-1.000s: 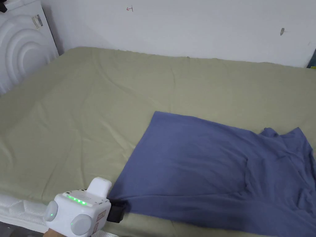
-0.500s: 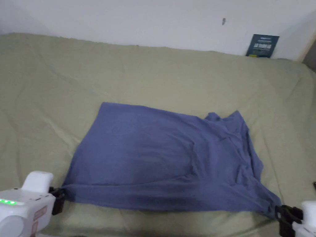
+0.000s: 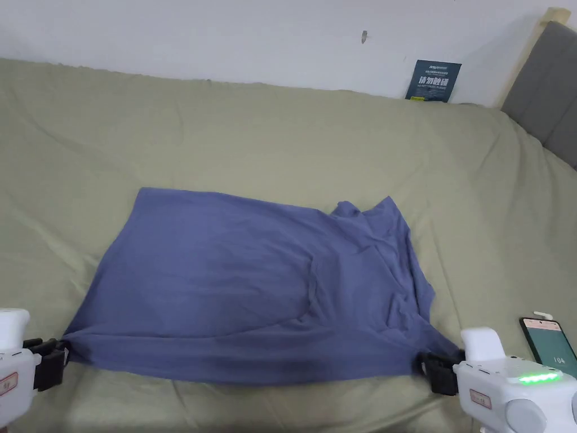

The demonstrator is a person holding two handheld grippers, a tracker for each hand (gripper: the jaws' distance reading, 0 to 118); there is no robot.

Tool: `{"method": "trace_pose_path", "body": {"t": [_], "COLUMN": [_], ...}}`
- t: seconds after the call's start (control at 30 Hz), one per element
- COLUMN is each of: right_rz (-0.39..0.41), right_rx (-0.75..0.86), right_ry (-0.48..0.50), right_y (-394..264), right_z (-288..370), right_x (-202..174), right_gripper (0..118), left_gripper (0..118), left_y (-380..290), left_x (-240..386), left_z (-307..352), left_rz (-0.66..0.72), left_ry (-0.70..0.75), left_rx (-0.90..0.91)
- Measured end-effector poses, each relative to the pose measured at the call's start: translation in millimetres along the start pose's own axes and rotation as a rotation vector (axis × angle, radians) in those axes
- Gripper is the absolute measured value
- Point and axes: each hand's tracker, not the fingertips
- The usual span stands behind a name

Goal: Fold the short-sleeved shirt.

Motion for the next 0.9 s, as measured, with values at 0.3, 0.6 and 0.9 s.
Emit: {"method": "trace_pose_path", "body": {"t": [0.3,0.6,0.9], "right_rz": [-0.190,-0.325,-0.517], "right_rx": [0.003,-0.017,-0.196], "right_ry": [0.114,0.224,0.233], "right_y": [9,68,176], "right_z": [43,73,-22], "right_x": [11,33,68], "right_gripper": [10,10,10], "left_gripper": [1,0,0], "left_y": [7,66,177], "left_x": [8,-8,-1], "left_z": [9,8,-96], "left_rz": [-0.006,0.029,0.161], "left_ry": [-0.001,-0.059,-0.072], "left_rx": [-0.017,0.003,-0.123]}}
